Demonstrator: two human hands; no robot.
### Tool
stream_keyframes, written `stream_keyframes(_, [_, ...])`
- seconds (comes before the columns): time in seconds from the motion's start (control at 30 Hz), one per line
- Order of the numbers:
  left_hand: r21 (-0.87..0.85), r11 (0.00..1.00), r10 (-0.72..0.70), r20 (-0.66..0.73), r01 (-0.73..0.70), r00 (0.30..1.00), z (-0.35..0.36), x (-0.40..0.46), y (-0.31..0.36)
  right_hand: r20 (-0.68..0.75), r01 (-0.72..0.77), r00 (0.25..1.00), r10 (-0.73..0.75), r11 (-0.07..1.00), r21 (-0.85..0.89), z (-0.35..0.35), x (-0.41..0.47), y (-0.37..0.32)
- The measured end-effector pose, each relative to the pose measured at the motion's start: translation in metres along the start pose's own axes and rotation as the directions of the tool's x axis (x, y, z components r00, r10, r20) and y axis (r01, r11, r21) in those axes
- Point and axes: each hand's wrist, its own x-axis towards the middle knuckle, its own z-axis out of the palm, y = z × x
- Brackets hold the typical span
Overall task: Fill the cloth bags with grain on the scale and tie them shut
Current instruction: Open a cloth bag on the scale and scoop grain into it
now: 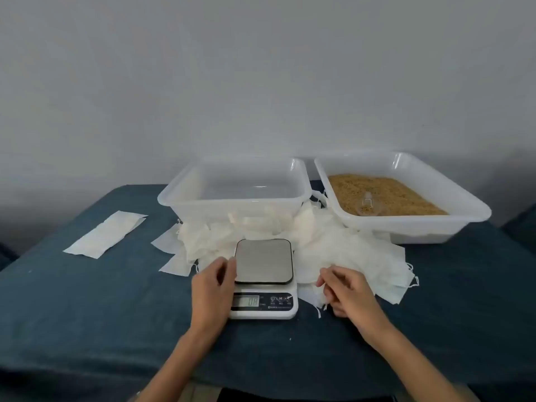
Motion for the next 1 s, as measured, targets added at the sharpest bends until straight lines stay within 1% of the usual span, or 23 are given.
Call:
stream_keyframes(0.07, [0.140,0.982,0.124,0.025,-0.126,0.992,0.001,0.019,0.008,-0.011,0.011,1.000,-0.011,1.000,0.000,0.000,0.002,-0.001])
stream_keyframes(0.1, [0.219,0.956,0.187,0.070,-0.198,0.980,0.002,0.031,0.013,-0.011,0.004,1.000,-0.004,1.000,-0.022,0.001,0.002,-0.002])
stream_keyframes(0.17, [0.380,0.863,0.251,0.251,-0.334,0.935,0.008,0.058,0.031,-0.006,0.013,1.000,-0.014,0.998,-0.057,0.006,0.001,-0.003])
stream_keyframes(0.23, [0.492,0.764,0.213,0.419,-0.418,0.882,0.018,0.077,0.042,0.000,0.014,1.000,-0.014,0.998,-0.069,0.006,0.000,-0.003])
stream_keyframes(0.27, [0.533,0.723,0.168,0.480,-0.439,0.861,0.024,0.084,0.047,0.007,0.010,1.000,-0.009,0.998,-0.067,0.006,0.000,-0.004])
stream_keyframes(0.33, [0.586,0.671,0.072,0.558,-0.454,0.826,0.034,0.096,0.050,0.008,-0.001,1.000,0.001,0.999,-0.052,0.006,0.000,-0.004])
stream_keyframes(0.4, [0.618,0.635,0.018,0.587,-0.463,0.809,0.040,0.103,0.049,0.000,-0.003,1.000,0.003,0.999,-0.048,0.007,0.001,-0.003])
stream_keyframes(0.43, [0.647,0.590,0.027,0.583,-0.484,0.812,0.042,0.104,0.048,-0.002,-0.005,1.000,0.004,0.999,-0.049,0.007,0.001,-0.003])
stream_keyframes(0.5, [0.715,0.491,0.085,0.530,-0.498,0.844,0.042,0.104,0.048,-0.004,-0.006,1.000,0.005,0.999,-0.048,0.007,0.001,-0.003])
stream_keyframes(0.53, [0.734,0.481,0.143,0.474,-0.480,0.869,0.040,0.103,0.050,-0.003,-0.006,1.000,0.006,0.999,-0.053,0.006,0.001,-0.004])
stream_keyframes(0.57, [0.727,0.513,0.212,0.407,-0.456,0.888,0.037,0.102,0.053,-0.004,-0.006,1.000,0.006,0.999,-0.048,0.006,0.000,-0.004])
stream_keyframes(0.6, [0.680,0.602,0.270,0.319,-0.417,0.909,0.032,0.099,0.057,-0.007,-0.004,1.000,0.004,0.999,-0.038,0.005,-0.001,-0.005])
stream_keyframes(0.63, [0.585,0.723,0.306,0.207,-0.368,0.929,0.025,0.095,0.061,-0.012,0.005,1.000,-0.005,1.000,-0.029,0.005,-0.002,-0.007])
stream_keyframes(0.67, [0.437,0.840,0.310,0.100,-0.322,0.945,0.017,0.088,0.066,-0.019,0.024,1.000,-0.024,0.999,-0.028,0.005,-0.004,-0.010])
stream_keyframes(0.7, [0.250,0.927,0.279,0.038,-0.280,0.960,0.009,0.078,0.072,-0.021,0.053,0.998,-0.054,0.998,-0.044,0.007,-0.007,-0.014])
stream_keyframes(0.73, [0.063,0.969,0.236,0.041,-0.238,0.971,0.002,0.065,0.078,-0.013,0.084,0.996,-0.085,0.995,-0.056,0.009,-0.010,-0.019])
stream_keyframes(0.77, [-0.113,0.976,0.197,0.100,-0.185,0.975,-0.004,0.048,0.086,0.011,0.107,0.994,-0.106,0.993,-0.043,0.013,-0.013,-0.026])
stream_keyframes(0.8, [-0.266,0.957,0.166,0.187,-0.112,0.968,-0.008,0.031,0.093,0.054,0.112,0.992,-0.112,0.994,-0.006,0.016,-0.015,-0.033])
stream_keyframes(0.83, [-0.376,0.926,0.145,0.266,-0.036,0.953,-0.011,0.015,0.098,0.115,0.098,0.988,-0.104,0.994,0.053,0.019,-0.017,-0.040])
stream_keyframes(0.87, [-0.447,0.894,0.133,0.320,0.026,0.938,-0.013,0.002,0.102,0.188,0.072,0.978,-0.095,0.990,0.125,0.022,-0.020,-0.046])
stream_keyframes(0.93, [-0.540,0.831,0.098,0.377,0.132,0.921,-0.014,-0.017,0.109,0.322,0.030,0.940,-0.111,0.969,0.247,0.027,-0.027,-0.055])
stream_keyframes(0.97, [-0.579,0.794,0.078,0.397,0.184,0.915,-0.014,-0.022,0.113,0.351,0.018,0.928,-0.124,0.957,0.289,0.029,-0.029,-0.058])
stream_keyframes(1.0, [-0.611,0.759,0.059,0.412,0.227,0.909,-0.013,-0.025,0.115,0.346,0.009,0.930,-0.126,0.947,0.320,0.031,-0.031,-0.059])
